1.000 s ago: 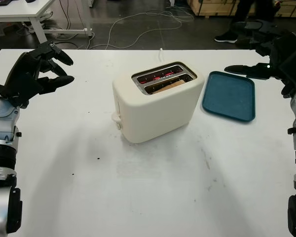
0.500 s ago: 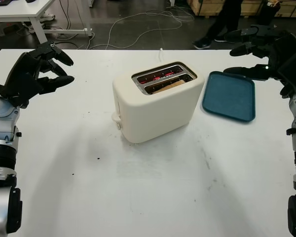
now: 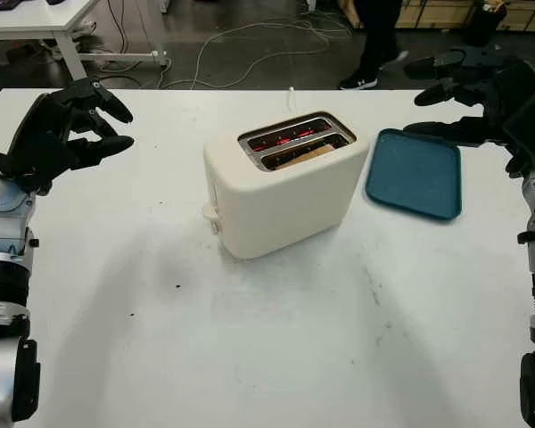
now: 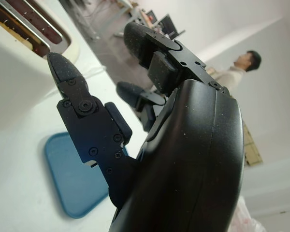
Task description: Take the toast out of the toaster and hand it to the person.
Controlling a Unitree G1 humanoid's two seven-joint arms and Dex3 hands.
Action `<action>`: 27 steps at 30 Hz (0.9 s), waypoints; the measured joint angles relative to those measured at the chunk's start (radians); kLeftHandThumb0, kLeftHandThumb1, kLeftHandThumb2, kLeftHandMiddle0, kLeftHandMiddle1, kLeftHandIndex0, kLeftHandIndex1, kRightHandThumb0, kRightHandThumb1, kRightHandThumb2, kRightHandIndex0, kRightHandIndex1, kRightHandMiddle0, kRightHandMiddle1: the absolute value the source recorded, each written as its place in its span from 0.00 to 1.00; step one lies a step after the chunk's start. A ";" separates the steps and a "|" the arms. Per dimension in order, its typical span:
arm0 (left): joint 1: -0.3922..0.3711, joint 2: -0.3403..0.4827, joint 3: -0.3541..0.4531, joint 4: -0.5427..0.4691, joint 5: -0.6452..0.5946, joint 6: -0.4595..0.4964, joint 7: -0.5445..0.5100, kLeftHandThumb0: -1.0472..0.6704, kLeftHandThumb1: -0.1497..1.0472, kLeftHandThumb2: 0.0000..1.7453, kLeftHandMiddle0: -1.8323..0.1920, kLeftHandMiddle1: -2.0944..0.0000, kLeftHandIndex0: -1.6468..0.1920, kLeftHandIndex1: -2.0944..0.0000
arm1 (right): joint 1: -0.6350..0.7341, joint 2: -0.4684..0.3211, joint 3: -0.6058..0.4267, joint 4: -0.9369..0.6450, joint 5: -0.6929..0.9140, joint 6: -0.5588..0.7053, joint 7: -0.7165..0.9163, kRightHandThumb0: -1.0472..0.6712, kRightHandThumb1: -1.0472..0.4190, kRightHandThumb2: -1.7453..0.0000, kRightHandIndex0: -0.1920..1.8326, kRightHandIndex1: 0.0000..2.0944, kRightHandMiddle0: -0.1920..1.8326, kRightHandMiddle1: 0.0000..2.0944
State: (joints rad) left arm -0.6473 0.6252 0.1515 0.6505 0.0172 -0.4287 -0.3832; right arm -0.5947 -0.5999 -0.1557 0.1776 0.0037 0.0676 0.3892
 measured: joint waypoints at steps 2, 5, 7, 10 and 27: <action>0.000 0.002 -0.003 0.000 0.000 0.000 -0.010 0.00 0.89 0.04 0.71 0.30 0.76 0.31 | 0.000 0.000 0.000 0.000 0.000 0.000 0.004 0.43 0.29 1.00 0.26 0.52 0.42 0.17; 0.000 0.009 -0.008 0.001 0.000 0.001 -0.029 0.00 0.89 0.03 0.80 0.26 0.83 0.28 | 0.000 0.000 0.000 0.000 0.000 0.000 0.006 0.42 0.29 1.00 0.26 0.52 0.42 0.17; 0.000 0.011 -0.008 0.002 -0.002 0.001 -0.038 0.00 0.89 0.03 0.84 0.23 0.86 0.26 | 0.000 0.000 0.000 0.000 0.000 0.002 0.006 0.41 0.29 1.00 0.25 0.52 0.41 0.17; 0.000 0.012 -0.008 0.002 -0.003 0.001 -0.045 0.00 0.89 0.03 0.86 0.22 0.87 0.26 | 0.000 0.000 0.000 0.000 0.000 0.006 0.006 0.41 0.29 1.00 0.25 0.51 0.41 0.17; 0.000 0.012 -0.005 -0.001 -0.009 0.001 -0.047 0.00 0.89 0.02 0.82 0.24 0.82 0.28 | 0.001 0.000 0.001 0.000 -0.003 0.006 0.006 0.41 0.29 1.00 0.27 0.50 0.42 0.18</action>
State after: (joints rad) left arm -0.6471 0.6372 0.1467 0.6494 0.0084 -0.4279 -0.4303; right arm -0.5940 -0.5999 -0.1549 0.1772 0.0010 0.0736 0.3949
